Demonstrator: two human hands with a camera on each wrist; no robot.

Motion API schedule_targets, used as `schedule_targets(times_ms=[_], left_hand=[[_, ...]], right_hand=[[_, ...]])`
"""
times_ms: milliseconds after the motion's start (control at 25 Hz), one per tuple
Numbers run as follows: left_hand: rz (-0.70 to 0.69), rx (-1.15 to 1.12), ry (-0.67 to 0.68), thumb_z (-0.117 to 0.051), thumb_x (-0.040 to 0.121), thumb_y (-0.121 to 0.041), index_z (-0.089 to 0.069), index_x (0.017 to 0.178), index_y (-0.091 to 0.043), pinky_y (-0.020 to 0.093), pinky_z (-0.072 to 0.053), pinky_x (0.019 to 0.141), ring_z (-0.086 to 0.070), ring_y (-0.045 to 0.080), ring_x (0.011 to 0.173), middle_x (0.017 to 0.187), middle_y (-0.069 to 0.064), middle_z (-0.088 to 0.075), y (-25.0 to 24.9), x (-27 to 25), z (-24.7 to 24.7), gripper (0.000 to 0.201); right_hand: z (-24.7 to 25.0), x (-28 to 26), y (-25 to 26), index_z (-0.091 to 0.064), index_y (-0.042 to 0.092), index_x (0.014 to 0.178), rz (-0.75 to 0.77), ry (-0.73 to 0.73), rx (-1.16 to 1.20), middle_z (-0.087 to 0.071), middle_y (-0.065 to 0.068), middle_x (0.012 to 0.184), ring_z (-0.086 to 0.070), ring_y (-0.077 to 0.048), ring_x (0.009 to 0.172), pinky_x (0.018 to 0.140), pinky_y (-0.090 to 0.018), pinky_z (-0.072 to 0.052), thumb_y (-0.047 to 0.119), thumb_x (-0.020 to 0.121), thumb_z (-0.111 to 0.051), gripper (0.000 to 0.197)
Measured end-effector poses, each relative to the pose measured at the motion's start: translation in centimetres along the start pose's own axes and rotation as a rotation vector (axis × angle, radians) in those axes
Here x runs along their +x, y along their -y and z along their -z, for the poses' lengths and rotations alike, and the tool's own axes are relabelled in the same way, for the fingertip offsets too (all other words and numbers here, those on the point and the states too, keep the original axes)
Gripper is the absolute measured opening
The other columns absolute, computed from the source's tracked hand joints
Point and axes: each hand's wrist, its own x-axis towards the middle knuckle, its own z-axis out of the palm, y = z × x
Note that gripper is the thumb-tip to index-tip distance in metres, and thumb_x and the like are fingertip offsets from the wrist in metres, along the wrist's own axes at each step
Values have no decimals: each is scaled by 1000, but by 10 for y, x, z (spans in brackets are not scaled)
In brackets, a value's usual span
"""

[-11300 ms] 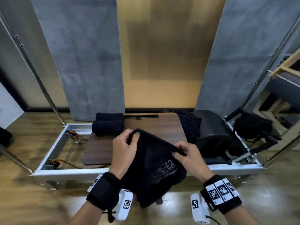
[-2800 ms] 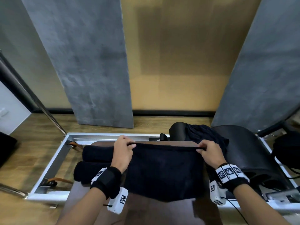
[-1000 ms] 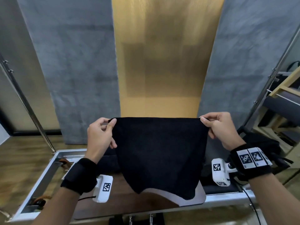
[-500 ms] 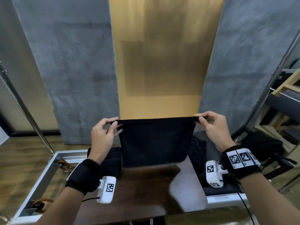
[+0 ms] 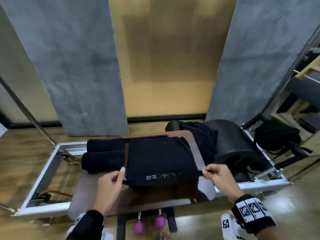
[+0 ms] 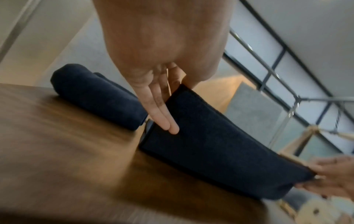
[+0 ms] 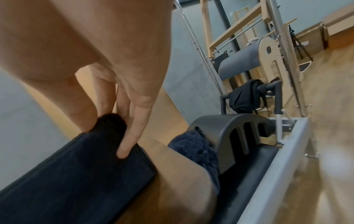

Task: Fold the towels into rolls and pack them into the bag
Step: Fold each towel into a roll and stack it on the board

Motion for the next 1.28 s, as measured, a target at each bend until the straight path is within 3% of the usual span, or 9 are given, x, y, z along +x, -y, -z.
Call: schedule_targets(times_ms=[160, 320, 480, 560, 680, 880, 1040, 1160, 1280], left_hand=[[94, 537, 141, -45, 97, -74, -59, 55, -7, 39, -57, 63, -64, 18, 50, 49, -1, -62, 30, -11, -4, 80], [-53, 686, 113, -44, 94, -77, -43, 59, -16, 36, -45, 57, -50, 17, 54, 50, -3, -46, 22, 12, -24, 70], [-173, 572, 229, -65, 98, -56, -67, 98, -31, 36, -57, 83, -65, 7, 93, 98, -14, -67, 4, 53, -69, 26], [-163, 591, 348, -67, 98, -55, -61, 135, -24, 33, -50, 104, -56, 12, 128, 135, -8, -59, 0, 77, -89, 49], [-84, 734, 506, -71, 92, -62, -27, 167, -26, 45, -24, 129, -10, 21, 163, 175, -3, -17, -5, 105, -108, 94], [31, 912, 650, -75, 86, -66, -2, 170, -33, 60, -2, 130, 25, 31, 160, 175, 1, 22, 3, 120, -125, 116], [18, 925, 644, -73, 85, -69, -1, 169, -34, 60, -3, 130, 26, 31, 159, 174, 0, 24, 8, 122, -125, 117], [14, 922, 635, -72, 85, -70, -1, 169, -36, 59, -2, 130, 26, 29, 160, 175, -2, 23, 10, 121, -124, 115], [-5, 903, 617, -70, 87, -69, -2, 169, -34, 56, 0, 130, 26, 27, 160, 175, -2, 22, 11, 117, -124, 113]], right_hand=[[0, -18, -32, -79, 12, 77, -111, 193, -132, -79, -5, 78, -71, -31, 56, 60, -35, -57, 16, 97, -73, 22], [7, 13, -29, -76, 9, 79, -86, 85, -150, -78, -3, 75, -57, -26, 38, 43, -24, -44, 11, 99, -69, 21], [-8, 78, -15, -73, 10, 76, -81, 33, -117, -76, -6, 68, -50, -22, 38, 44, -24, -43, 9, 97, -70, 22], [-21, 115, -8, -74, 12, 75, -113, -4, -91, -75, -9, 66, -48, -15, 35, 42, -23, -42, 7, 95, -71, 21], [-40, 166, -1, -74, 11, 81, -212, -78, -90, -75, -12, 64, -49, -12, 36, 43, -25, -44, 10, 92, -74, 11], [-63, 225, -6, -66, 23, 103, -273, 6, -136, -75, -13, 69, -67, -20, 68, 73, -35, -56, 30, 89, -82, 22], [-67, 243, -16, -74, 12, 89, -280, -114, -140, -71, -17, 76, -65, -24, 60, 71, -35, -58, 19, 90, -81, 10], [-52, 243, -26, -76, 9, 87, -322, -308, -57, -70, -10, 62, -62, -20, 53, 63, -35, -59, 13, 92, -72, 8], [-42, 229, -32, -76, 10, 88, -322, -291, -34, -70, -10, 60, -57, -21, 47, 53, -32, -51, 10, 92, -70, 7]])
